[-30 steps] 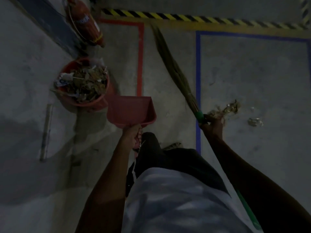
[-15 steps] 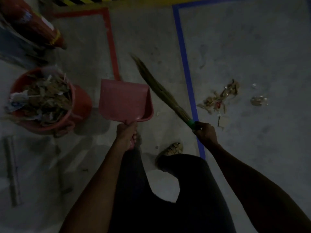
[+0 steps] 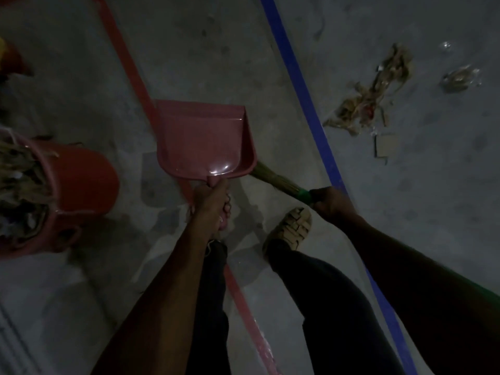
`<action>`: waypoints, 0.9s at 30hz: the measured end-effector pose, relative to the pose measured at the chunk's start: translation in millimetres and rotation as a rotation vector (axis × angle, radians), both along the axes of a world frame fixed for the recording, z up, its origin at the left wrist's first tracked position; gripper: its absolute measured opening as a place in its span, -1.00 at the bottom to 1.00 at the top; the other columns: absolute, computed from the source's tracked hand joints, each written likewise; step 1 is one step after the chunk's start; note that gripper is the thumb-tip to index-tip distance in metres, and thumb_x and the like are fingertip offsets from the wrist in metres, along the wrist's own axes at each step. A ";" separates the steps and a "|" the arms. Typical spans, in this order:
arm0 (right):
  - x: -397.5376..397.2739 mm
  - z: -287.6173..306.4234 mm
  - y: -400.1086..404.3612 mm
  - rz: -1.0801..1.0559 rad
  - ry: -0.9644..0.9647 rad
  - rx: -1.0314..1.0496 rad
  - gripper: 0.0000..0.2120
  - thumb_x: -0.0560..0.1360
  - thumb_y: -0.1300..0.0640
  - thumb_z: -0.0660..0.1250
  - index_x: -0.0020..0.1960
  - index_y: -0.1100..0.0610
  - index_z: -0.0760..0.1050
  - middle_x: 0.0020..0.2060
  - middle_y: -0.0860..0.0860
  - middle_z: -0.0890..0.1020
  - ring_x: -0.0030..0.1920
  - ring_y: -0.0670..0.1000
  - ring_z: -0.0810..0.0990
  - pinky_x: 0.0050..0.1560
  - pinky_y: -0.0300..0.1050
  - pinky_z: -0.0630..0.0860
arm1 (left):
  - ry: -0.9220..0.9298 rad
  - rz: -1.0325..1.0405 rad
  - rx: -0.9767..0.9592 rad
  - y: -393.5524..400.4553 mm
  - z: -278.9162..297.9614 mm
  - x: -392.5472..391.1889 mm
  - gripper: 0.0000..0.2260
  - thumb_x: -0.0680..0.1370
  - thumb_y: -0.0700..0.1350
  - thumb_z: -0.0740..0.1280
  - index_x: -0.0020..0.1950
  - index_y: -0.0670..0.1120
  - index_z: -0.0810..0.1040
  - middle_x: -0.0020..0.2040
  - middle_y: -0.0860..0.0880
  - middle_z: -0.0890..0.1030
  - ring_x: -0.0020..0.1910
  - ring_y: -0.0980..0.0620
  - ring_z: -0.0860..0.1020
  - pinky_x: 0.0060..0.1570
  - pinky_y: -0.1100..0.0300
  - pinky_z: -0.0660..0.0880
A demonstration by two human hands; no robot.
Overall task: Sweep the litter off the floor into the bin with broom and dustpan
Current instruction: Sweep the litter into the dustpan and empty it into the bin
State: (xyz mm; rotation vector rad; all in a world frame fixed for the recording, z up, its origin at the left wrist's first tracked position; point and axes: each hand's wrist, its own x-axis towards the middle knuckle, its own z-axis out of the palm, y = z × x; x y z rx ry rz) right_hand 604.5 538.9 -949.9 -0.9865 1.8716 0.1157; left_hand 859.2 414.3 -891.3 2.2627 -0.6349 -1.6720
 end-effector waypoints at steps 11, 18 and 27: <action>-32.2 -65.5 59.2 -0.103 0.145 0.141 -0.74 0.47 0.14 0.33 0.15 0.07 0.58 -0.15 0.03 0.52 -0.19 0.05 0.49 -0.22 -0.13 0.42 | -0.024 -0.121 -0.017 -2.2 -67.4 -50.6 -0.71 0.58 -0.06 0.33 -0.32 -0.07 0.40 -0.51 0.01 0.38 -0.66 0.11 0.31 -0.59 0.34 0.24; -86.9 -81.3 92.8 -0.267 0.307 0.079 -0.70 0.46 0.13 0.36 0.19 0.07 0.56 -0.04 0.08 0.49 -0.18 0.13 0.48 -0.21 -0.11 0.37 | -0.016 -0.231 -0.052 -0.2 -85.0 -117.9 -0.73 0.57 -0.07 0.33 -0.31 -0.09 0.41 -0.49 -0.01 0.37 -0.64 0.10 0.30 -0.54 0.31 0.25; -173.6 -92.9 119.9 -0.546 0.412 0.002 -0.72 0.48 0.16 0.31 0.18 0.19 0.51 -0.01 0.18 0.50 -0.21 0.14 0.44 -0.24 -0.06 0.39 | 0.028 -0.376 -0.036 15.3 -100.0 -216.6 -0.69 0.60 -0.09 0.34 -0.32 -0.11 0.42 -0.53 0.00 0.37 -0.68 0.12 0.27 -0.58 0.36 0.20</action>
